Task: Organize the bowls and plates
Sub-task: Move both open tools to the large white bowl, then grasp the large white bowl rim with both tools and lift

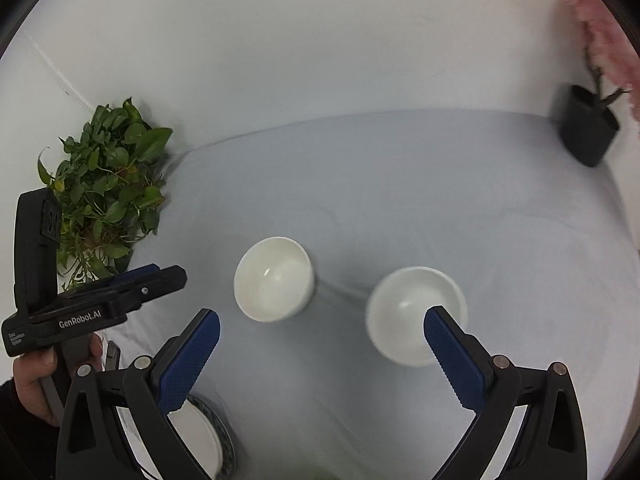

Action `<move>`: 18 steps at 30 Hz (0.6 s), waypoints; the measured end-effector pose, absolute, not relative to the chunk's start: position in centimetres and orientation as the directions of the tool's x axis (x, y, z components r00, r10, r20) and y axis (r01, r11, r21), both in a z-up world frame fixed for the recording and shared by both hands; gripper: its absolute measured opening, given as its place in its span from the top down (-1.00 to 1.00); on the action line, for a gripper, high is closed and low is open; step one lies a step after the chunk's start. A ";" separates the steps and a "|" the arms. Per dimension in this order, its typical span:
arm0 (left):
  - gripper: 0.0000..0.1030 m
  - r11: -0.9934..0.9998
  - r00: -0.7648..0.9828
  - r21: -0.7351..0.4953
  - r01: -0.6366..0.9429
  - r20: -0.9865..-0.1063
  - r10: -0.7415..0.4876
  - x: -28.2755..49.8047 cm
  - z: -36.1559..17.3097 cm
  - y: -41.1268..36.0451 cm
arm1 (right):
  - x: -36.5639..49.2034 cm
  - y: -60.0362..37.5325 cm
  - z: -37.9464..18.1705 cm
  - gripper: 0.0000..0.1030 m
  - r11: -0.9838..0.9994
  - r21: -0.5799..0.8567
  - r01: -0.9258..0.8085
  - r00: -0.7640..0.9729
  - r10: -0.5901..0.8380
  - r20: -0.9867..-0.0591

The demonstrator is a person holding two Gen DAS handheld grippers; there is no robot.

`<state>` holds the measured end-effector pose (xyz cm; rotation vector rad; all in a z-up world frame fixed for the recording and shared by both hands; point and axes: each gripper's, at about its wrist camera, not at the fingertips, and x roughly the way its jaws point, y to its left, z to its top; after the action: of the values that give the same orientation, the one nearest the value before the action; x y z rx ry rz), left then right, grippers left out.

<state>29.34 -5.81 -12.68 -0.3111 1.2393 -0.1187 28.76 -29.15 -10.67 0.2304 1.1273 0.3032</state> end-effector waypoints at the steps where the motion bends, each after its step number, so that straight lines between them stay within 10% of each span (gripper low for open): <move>1: -0.50 0.949 0.308 -0.302 -0.085 -0.914 -0.263 30.0 -13.7 -5.5 | 29.8 -28.4 -11.7 -1.00 0.929 0.346 -0.128 0.388 0.368 -0.845; 9: -0.16 0.899 0.230 -0.405 -0.169 -0.903 -0.363 32.8 -19.8 -2.4 | 35.8 -24.8 -21.2 -0.81 0.925 0.362 -0.120 0.284 0.381 -0.880; 13: 0.32 0.893 0.207 -0.419 -0.165 -0.900 -0.384 33.8 -21.5 -2.2 | 36.9 -24.4 -23.7 -0.67 0.938 0.334 -0.096 0.275 0.347 -0.897; 18: 0.66 0.890 0.183 -0.430 -0.154 -0.897 -0.402 34.5 -22.8 -2.7 | 38.2 -23.5 -25.7 -0.09 0.956 0.287 -0.058 0.248 0.292 -0.924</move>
<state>34.48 -2.65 -22.77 -0.4817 1.3914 -0.1850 38.24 -23.54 -25.74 0.2090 1.3004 0.2410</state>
